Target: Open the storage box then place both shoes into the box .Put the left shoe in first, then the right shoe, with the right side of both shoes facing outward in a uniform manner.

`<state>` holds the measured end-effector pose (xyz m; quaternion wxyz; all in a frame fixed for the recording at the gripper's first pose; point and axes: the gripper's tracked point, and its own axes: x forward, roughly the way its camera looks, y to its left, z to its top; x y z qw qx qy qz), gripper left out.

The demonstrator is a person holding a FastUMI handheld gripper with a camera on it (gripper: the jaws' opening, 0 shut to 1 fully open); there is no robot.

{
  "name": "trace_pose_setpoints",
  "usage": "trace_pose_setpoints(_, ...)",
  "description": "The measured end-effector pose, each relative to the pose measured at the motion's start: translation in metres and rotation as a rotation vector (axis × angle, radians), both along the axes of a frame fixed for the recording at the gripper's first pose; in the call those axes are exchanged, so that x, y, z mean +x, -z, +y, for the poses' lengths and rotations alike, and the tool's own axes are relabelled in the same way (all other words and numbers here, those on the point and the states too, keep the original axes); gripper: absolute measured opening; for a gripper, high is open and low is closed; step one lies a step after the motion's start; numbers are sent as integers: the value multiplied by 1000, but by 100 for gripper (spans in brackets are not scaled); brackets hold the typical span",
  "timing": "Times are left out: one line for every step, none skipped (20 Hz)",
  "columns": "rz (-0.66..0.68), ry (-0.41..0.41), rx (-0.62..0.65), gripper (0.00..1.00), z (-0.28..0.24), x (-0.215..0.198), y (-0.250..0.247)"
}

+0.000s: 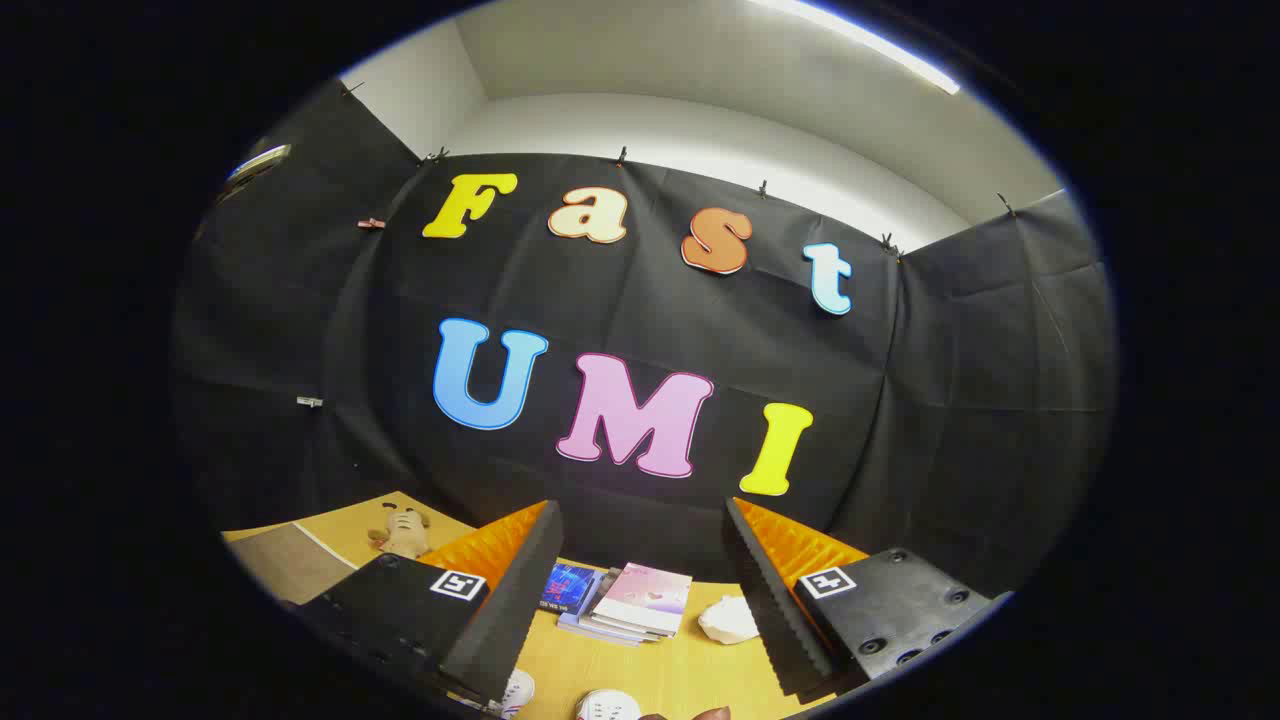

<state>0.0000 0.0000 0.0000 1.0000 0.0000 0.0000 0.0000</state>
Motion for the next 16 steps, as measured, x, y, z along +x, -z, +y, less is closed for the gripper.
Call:
trace_pose_setpoints(8,-5,0,97,0,0,3)
trace_pose_setpoints(13,-4,0,98,-2,0,5)
trace_pose_setpoints(13,-1,0,98,-4,1,6)
trace_pose_setpoints(14,1,0,98,-6,2,7)
trace_pose_setpoints(17,0,2,98,-6,1,9)
trace_pose_setpoints(19,-2,4,98,-6,1,10)
trace_pose_setpoints(22,-1,5,98,-7,2,11)
trace_pose_setpoints(24,0,6,98,-8,2,12)
trace_pose_setpoints(26,2,7,98,-8,2,13)
trace_pose_setpoints(29,-1,9,98,-7,2,12)
trace_pose_setpoints(31,-3,11,97,-5,1,14)
trace_pose_setpoints(34,-8,12,98,-4,0,15)
trace_pose_setpoints(36,-10,13,98,-3,0,16)
trace_pose_setpoints(38,-14,14,98,-2,0,15)
trace_pose_setpoints(39,-17,14,98,-1,-2,17)
trace_pose_setpoints(39,-21,15,98,0,-3,17)
